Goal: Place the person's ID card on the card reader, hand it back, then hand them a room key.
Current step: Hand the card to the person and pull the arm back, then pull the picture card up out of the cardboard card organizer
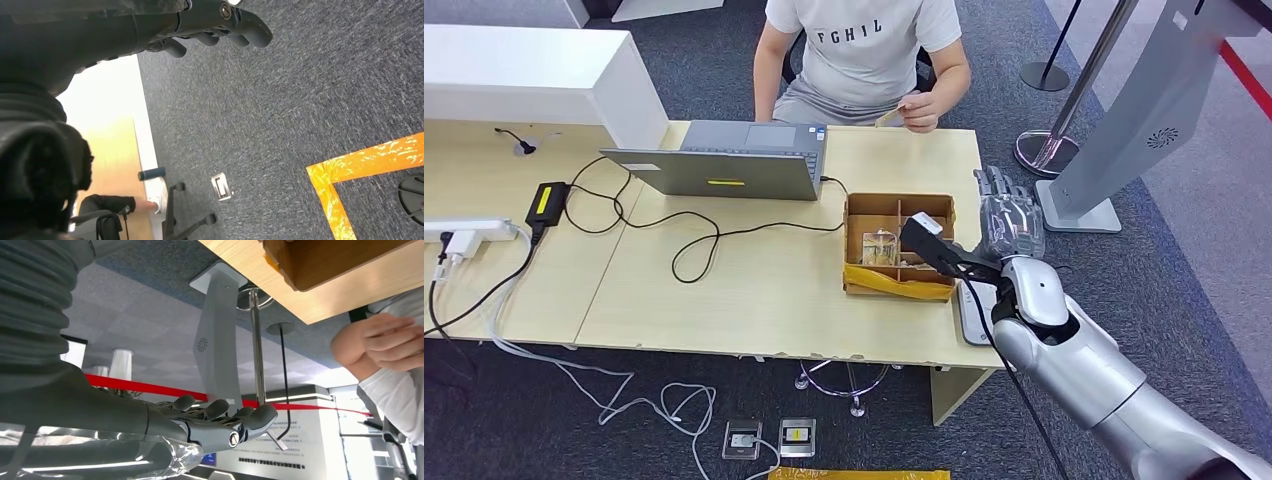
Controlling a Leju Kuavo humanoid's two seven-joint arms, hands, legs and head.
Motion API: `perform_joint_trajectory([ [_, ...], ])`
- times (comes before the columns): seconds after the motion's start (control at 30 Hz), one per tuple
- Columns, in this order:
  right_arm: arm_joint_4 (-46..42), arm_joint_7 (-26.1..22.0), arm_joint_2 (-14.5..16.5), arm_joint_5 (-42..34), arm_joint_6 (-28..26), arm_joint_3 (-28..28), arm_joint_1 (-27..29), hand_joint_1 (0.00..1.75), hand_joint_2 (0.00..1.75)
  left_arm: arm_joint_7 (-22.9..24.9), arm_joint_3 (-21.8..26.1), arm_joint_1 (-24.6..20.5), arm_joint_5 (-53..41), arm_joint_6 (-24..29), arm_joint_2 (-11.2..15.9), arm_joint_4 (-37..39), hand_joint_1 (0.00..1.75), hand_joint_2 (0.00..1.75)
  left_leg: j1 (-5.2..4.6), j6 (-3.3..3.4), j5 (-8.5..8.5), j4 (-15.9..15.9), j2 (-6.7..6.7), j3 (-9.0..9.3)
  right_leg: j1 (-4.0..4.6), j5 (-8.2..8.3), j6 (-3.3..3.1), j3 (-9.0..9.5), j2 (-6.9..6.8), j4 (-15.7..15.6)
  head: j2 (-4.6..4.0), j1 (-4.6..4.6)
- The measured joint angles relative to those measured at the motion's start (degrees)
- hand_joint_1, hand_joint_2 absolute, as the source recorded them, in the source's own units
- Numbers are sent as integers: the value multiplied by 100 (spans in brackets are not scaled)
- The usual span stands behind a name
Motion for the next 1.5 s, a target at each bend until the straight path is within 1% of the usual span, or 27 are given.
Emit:
perform_joint_trajectory([
  [0.2,-90,135,-220,-98,229,-4,117,0,175,-18,0,1,-47,-14,6,0,0,0,0,0,0,0,0,2,1,0,0,1,1,0,0,-1],
  [0.4,-108,125,-370,-168,248,-11,376,0,175,-73,0,3,-72,20,10,0,0,0,0,0,0,0,3,1,0,0,0,1,3,0,0,1],
  [0.87,-108,92,-440,-173,238,-42,534,0,175,-80,0,2,-98,22,15,0,0,0,0,0,0,0,4,1,0,0,0,1,3,0,0,0],
  [1.03,-102,18,-438,-125,179,-42,691,0,175,-80,0,1,-160,22,17,0,0,0,0,0,-1,0,3,-2,0,0,0,0,1,0,0,-1],
  [1.2,-95,-31,-400,-55,-40,-65,854,0,175,-79,0,0,-236,21,17,0,0,0,1,0,-1,-1,3,-3,1,0,0,0,1,0,0,0],
  [1.3,-68,-133,-300,-28,-127,-100,938,0,175,-97,0,-1,-265,20,17,0,0,0,1,0,-1,-1,3,-3,1,0,0,0,2,0,0,0],
  [1.5,110,-381,4,8,-333,-120,999,0,175,-111,0,-3,-267,10,22,0,0,0,1,0,-1,-1,3,-3,1,0,0,0,2,0,0,-1],
])
